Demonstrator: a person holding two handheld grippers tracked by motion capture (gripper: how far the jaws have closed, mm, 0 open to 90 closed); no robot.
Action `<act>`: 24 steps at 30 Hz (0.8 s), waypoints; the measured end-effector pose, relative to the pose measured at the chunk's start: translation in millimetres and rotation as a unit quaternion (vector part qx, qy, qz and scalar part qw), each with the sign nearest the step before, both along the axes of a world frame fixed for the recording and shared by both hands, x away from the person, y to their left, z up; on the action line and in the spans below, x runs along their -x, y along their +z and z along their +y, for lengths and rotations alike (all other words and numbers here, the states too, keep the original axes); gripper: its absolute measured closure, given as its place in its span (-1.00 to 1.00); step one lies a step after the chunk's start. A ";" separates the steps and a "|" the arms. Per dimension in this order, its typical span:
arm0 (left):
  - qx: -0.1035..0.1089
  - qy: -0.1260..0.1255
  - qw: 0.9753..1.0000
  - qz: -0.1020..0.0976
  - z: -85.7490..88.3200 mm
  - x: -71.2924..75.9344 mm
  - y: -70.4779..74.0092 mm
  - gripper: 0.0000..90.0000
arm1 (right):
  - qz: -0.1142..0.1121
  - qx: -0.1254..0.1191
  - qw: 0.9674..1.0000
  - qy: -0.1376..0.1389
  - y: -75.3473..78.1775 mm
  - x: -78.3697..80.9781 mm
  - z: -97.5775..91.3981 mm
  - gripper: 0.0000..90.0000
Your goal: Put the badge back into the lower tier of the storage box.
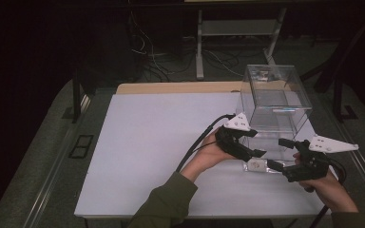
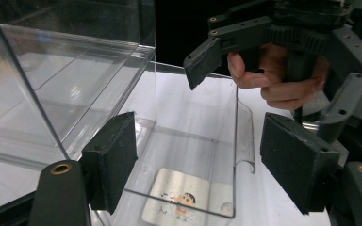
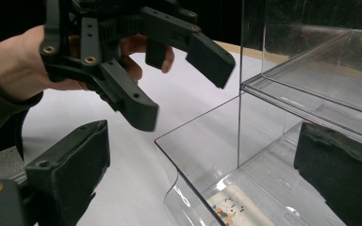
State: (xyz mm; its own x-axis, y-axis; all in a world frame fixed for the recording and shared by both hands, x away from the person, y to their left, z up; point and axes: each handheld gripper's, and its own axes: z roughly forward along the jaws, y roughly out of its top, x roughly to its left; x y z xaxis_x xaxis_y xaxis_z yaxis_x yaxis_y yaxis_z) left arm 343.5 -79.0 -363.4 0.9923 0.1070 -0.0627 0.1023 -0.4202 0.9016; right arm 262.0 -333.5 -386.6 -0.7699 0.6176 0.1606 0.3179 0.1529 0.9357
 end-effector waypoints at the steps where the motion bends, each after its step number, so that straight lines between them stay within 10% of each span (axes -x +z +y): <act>1: 0.001 0.001 1.000 0.000 1.8 0.5 0.3 -0.43 | 0.000 0.001 1.000 0.000 0.0 0.0 0.1 -0.92; 24: 0.018 0.056 0.998 -0.004 78.6 5.8 4.0 -0.58 | 0.000 0.003 1.000 -0.002 0.1 0.0 0.8 -0.92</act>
